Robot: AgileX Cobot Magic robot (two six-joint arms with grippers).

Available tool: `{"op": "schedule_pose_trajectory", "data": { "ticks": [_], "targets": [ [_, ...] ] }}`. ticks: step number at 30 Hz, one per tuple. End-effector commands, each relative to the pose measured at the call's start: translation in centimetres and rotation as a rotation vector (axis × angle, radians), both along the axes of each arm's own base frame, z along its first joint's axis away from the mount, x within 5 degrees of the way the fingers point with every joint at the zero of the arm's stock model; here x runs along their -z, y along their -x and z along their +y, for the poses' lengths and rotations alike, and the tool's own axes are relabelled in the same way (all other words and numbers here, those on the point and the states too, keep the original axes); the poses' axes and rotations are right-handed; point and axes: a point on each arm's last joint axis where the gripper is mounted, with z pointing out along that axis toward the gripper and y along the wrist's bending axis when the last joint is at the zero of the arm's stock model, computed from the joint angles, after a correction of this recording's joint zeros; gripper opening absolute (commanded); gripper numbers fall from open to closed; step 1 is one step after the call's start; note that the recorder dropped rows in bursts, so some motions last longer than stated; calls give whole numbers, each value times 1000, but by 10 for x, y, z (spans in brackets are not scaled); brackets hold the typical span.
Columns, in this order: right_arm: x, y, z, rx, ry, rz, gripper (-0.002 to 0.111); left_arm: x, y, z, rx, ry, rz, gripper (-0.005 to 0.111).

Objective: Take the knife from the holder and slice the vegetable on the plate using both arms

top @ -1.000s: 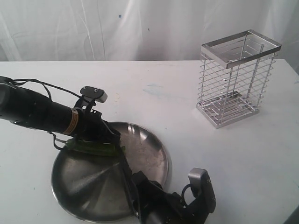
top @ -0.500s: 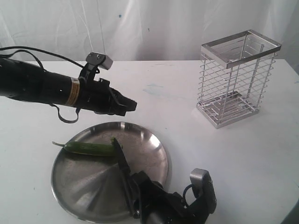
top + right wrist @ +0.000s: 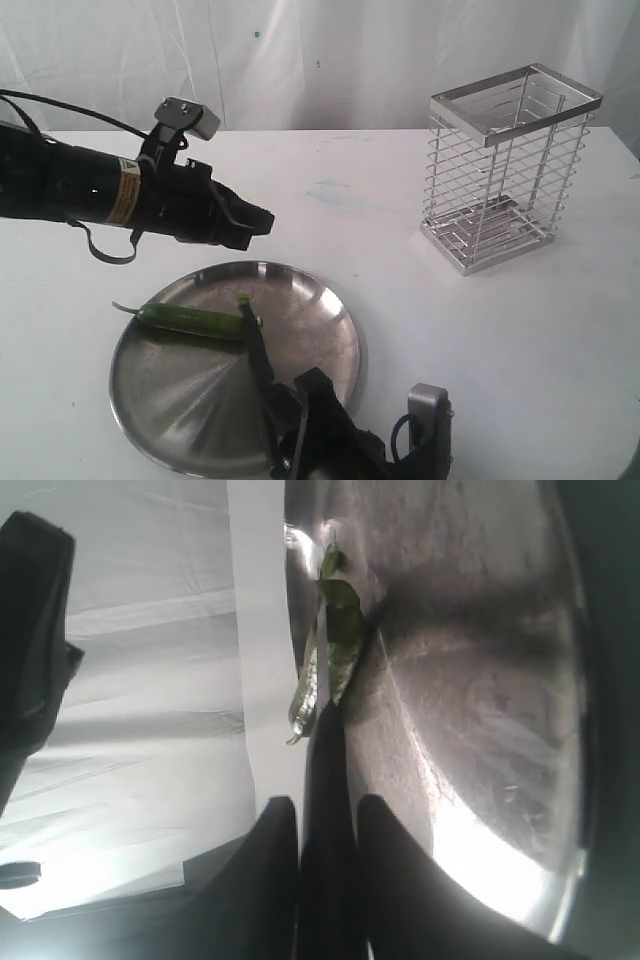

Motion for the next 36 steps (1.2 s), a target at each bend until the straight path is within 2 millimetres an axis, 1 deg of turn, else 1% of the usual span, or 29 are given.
{"op": "schedule_pose_trajectory", "data": {
  "ticks": [1, 4, 10, 13, 18, 22, 27, 36],
  "targets": [
    [8, 4, -3, 1, 17, 56, 0, -21, 11, 3, -14, 4, -70, 0],
    [8, 7, -2, -10, 8, 63, 0, -26, 16, 4, -11, 7, -84, 0],
    [7, 7, -2, -9, 5, 64, 0, -16, 21, 7, -19, -31, -74, 0],
    [5, 7, -5, -4, 4, 61, 0, -18, 21, 9, -49, -38, -82, 0],
    [1, 7, -12, -22, 94, -6, 0, -21, 21, 10, -57, -30, -91, 0],
    [1, 7, -12, -41, 137, -41, 0, -20, 19, 12, -77, -59, -110, 0],
    [4, 6, -16, -37, 244, -70, 0, -20, 19, 13, -89, -65, -111, 0],
    [-9, 6, -18, -84, 335, -214, 0, -20, 20, 11, -65, -47, -104, 0]
  ]
}}
